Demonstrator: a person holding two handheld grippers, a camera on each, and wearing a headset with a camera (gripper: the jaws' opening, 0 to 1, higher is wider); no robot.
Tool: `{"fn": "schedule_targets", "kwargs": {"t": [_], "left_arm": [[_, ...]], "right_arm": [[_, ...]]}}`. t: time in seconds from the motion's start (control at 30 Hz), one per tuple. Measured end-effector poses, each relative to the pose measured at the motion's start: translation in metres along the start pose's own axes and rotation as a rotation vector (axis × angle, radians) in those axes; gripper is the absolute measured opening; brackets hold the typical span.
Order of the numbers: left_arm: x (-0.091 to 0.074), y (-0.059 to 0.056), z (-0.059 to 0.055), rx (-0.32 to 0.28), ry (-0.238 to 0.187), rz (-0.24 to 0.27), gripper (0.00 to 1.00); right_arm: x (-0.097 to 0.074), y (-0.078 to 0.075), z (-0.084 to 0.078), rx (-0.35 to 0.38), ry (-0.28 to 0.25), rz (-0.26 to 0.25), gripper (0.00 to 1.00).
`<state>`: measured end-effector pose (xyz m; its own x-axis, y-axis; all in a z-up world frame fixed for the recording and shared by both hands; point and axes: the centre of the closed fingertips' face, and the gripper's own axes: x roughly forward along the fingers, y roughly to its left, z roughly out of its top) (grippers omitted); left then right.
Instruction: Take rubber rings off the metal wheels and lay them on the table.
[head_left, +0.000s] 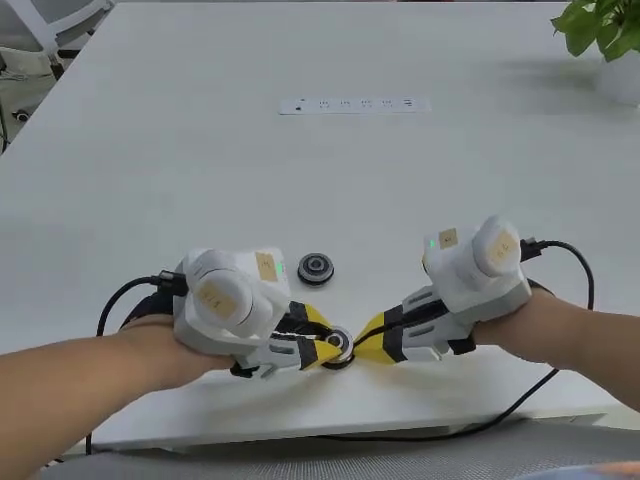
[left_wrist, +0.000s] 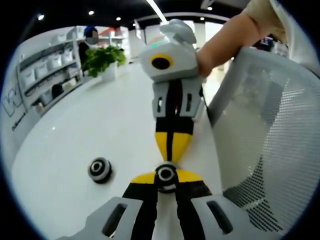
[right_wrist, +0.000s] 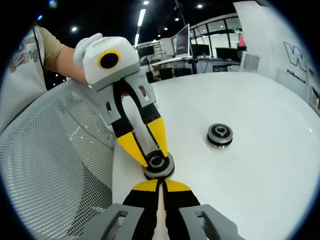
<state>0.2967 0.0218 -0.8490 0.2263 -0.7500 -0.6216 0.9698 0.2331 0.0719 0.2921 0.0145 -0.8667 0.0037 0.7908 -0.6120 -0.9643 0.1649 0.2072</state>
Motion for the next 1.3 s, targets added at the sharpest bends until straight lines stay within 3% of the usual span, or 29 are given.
{"fn": "schedule_targets", "kwargs": {"t": [0.9, 1.3], "left_arm": [[-0.0006, -0.0002, -0.0003, 0.016, 0.001, 0.004, 0.13], [-0.0003, -0.0003, -0.0006, 0.017, 0.005, 0.010, 0.13]], "right_arm": [[-0.0044, -0.0005, 0.0010, 0.130, -0.030, 0.016, 0.00], [-0.0069, -0.0043, 0.0026, 0.279, -0.083, 0.030, 0.00]]}}
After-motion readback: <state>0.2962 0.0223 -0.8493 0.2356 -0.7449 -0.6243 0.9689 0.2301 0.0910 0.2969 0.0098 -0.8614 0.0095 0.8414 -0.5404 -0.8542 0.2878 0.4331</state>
